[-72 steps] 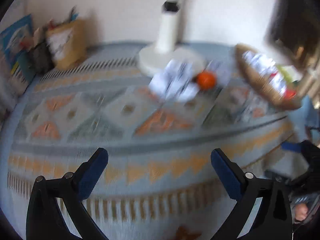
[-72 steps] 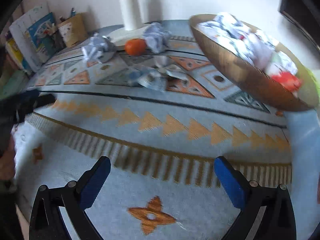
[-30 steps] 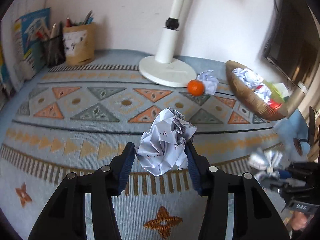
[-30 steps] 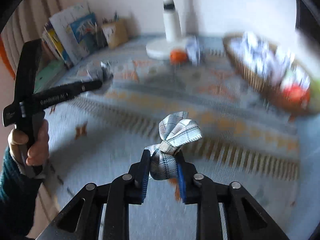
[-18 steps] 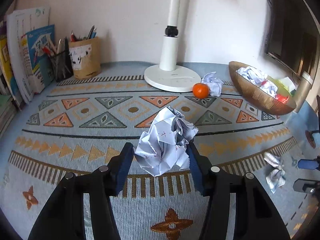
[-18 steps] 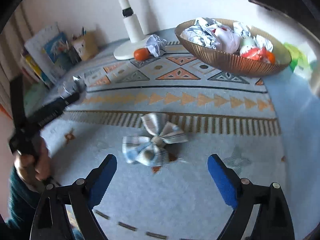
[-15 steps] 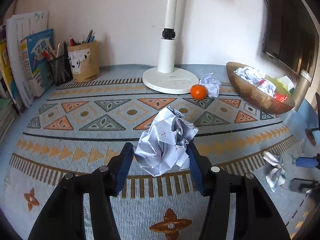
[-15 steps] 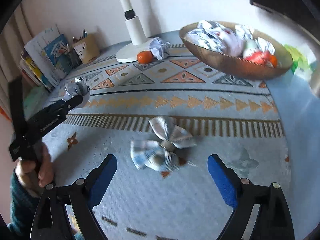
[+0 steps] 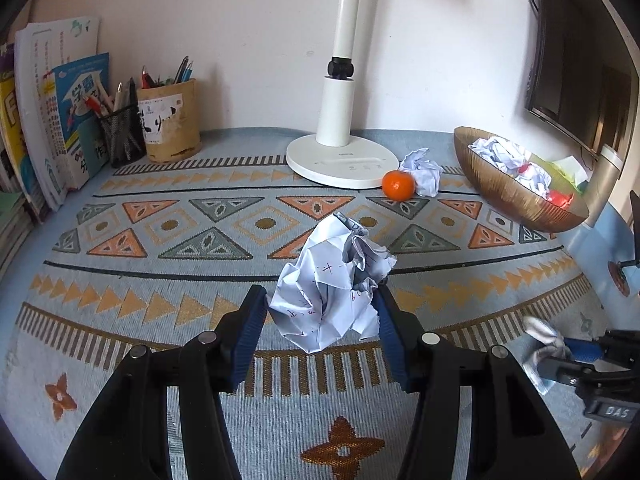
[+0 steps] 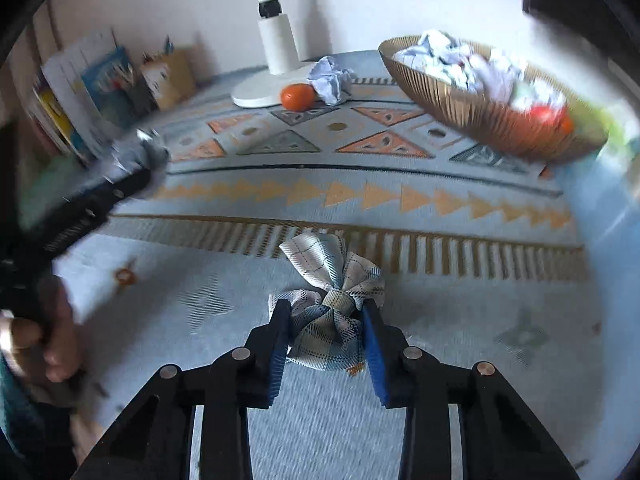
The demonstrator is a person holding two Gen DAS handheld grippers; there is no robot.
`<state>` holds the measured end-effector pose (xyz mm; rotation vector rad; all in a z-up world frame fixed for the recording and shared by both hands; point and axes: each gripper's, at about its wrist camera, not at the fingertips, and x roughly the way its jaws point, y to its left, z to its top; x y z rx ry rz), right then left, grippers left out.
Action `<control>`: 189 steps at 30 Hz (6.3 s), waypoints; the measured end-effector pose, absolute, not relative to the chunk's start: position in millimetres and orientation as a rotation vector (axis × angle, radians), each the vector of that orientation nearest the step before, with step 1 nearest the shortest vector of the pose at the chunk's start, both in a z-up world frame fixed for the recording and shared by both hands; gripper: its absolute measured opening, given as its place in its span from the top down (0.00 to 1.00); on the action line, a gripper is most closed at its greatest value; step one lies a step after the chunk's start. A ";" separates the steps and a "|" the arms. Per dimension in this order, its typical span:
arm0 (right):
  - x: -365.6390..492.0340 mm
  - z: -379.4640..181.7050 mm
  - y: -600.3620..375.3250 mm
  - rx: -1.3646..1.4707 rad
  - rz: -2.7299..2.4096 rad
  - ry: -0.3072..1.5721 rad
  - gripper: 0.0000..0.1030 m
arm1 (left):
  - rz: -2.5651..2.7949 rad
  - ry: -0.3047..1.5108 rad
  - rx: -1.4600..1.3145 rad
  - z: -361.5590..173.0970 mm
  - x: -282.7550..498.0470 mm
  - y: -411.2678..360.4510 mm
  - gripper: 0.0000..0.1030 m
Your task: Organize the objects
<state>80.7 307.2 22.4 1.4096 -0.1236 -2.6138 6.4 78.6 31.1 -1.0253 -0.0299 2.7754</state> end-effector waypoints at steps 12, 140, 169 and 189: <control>100.8 61.1 337.0 1.205 -2.689 -0.248 0.71 | 2.733 0.011 -1.074 32.2 0.1 93.0 0.50; -118.4 16.9 329.6 1.237 -2.487 -1.060 0.61 | 2.441 0.047 -1.118 40.6 -114.9 139.1 0.68; 100.5 45.1 287.0 1.369 -2.567 -0.254 0.18 | 2.889 -0.543 -1.047 26.8 16.5 -22.8 0.67; 76.9 46.9 269.7 1.169 -2.759 -0.135 0.48 | 2.783 -0.316 -1.170 22.1 7.0 5.2 0.67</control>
